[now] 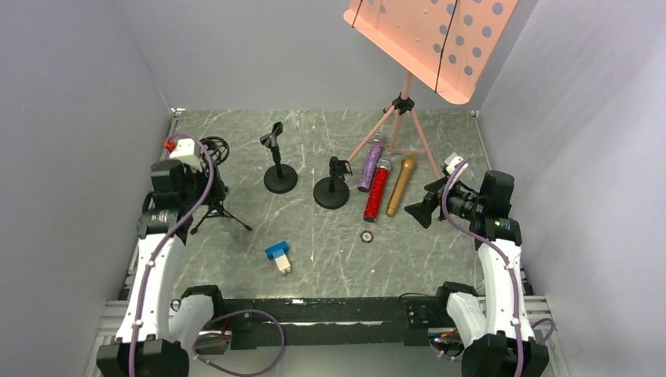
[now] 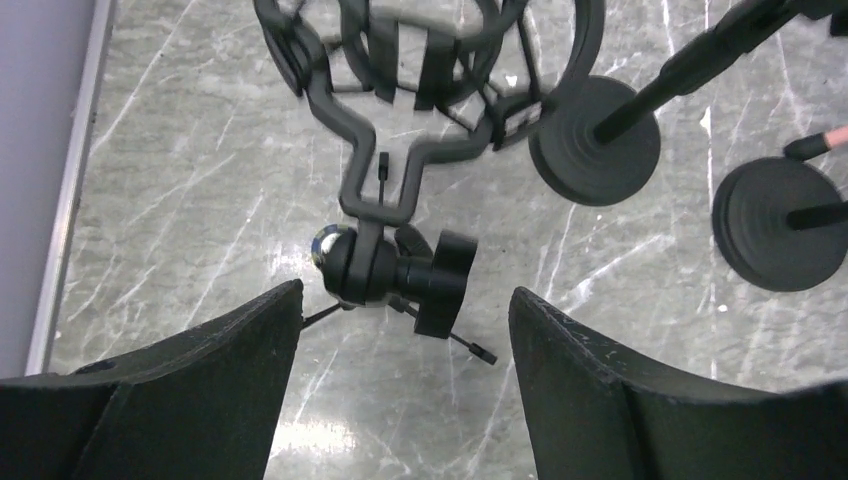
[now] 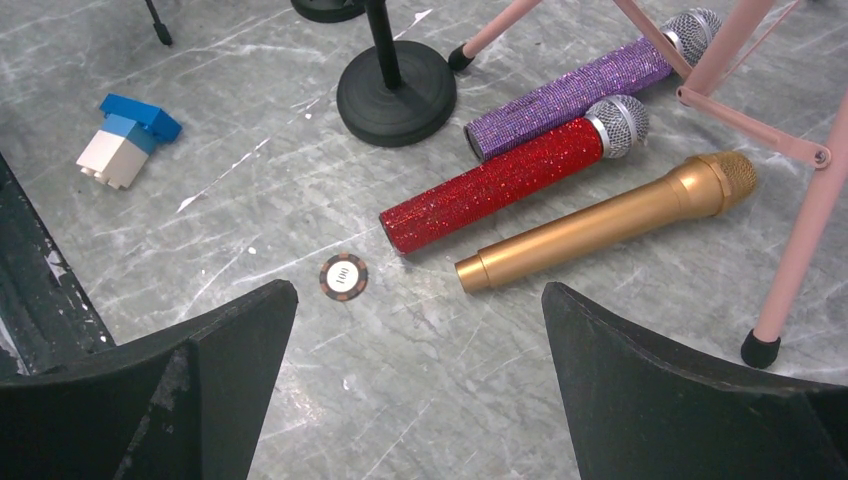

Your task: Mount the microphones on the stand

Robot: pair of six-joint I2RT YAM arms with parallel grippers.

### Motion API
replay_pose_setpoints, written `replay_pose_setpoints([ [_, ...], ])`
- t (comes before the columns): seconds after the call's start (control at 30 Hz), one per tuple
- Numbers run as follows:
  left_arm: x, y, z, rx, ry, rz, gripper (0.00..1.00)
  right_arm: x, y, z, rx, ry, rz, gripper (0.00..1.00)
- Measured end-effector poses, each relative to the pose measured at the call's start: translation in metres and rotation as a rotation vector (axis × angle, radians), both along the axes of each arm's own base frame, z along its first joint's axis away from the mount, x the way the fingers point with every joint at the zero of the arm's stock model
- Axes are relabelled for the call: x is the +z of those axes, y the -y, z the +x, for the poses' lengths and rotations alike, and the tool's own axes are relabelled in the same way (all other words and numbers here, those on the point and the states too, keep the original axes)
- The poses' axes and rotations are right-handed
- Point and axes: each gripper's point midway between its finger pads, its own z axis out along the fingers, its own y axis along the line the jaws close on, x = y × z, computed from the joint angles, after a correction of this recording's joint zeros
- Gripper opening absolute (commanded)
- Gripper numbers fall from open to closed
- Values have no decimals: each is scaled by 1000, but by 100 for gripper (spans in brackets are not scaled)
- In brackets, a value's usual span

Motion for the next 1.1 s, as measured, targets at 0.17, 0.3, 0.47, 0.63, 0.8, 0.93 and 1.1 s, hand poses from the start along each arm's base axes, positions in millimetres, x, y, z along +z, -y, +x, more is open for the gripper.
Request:
replay_pose_setpoints([
  [0.17,-43,5,-14,-42,54,23,77,0,0,0,1,2,-2,100],
  [0.3,-53,10,-13,-84,121,37,73,0,0,0,2,5,-4,100],
  [0.47,-36,3,5,-82,208,56,65,0,0,0,2,5,-4,100],
  [0.63,-31,-3,19,-75,218,53,57,0,0,0,2,7,-6,100],
  [0.8,-17,-5,21,-71,282,69,26,0,1,0,2,12,-12,100],
  [0.93,-14,-7,19,-75,291,97,11,0,1,0,2,12,-13,100],
  [1.1,-14,-5,18,-103,294,118,0,-1,1,0,2,11,-14,100],
])
